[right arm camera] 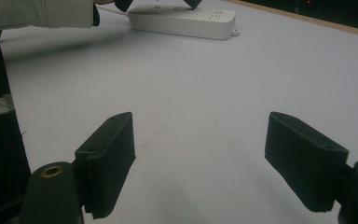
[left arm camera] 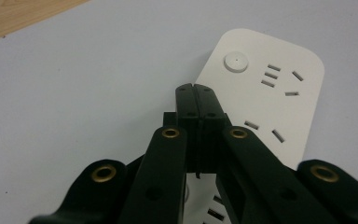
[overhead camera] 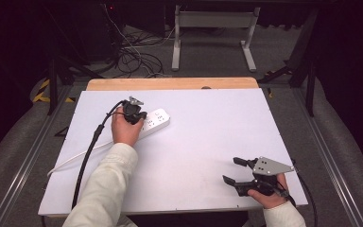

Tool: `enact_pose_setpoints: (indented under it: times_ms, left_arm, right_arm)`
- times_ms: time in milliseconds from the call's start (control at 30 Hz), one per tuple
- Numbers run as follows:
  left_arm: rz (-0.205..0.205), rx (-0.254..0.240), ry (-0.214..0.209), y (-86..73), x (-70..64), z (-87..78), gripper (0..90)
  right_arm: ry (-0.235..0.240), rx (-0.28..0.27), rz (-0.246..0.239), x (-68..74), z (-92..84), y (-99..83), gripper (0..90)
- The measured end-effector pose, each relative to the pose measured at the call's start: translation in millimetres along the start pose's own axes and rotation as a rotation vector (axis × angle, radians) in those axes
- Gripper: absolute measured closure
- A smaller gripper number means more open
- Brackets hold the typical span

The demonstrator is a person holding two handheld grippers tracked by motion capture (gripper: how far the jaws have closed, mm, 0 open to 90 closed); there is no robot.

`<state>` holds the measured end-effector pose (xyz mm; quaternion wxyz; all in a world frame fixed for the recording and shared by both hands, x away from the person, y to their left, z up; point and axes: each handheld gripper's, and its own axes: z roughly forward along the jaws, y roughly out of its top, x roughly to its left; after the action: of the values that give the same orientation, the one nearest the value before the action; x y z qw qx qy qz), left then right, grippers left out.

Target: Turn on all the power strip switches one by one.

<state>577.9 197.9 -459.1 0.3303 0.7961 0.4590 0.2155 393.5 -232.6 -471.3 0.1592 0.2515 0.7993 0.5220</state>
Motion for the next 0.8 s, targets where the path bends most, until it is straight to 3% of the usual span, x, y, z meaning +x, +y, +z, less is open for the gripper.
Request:
enact_pose_setpoints:
  times_ms: [100, 267, 800]
  left_arm:
    - [0.018, -0.002, 0.004, -0.2, 0.3, -0.2, 89.8]
    - [-0.009, -0.044, -0.042, -0.3, 2.9, -0.5, 89.8]
    - [-0.016, -0.029, -0.075, -1.2, 2.6, 2.0, 89.8]
  right_arm:
    - [0.001, 0.000, 0.001, -0.3, 0.3, -0.1, 24.7]
    - [0.001, 0.005, 0.001, -0.6, 0.4, -0.6, 24.7]
    - [0.005, 0.004, 0.000, -0.3, 0.5, -0.5, 24.7]
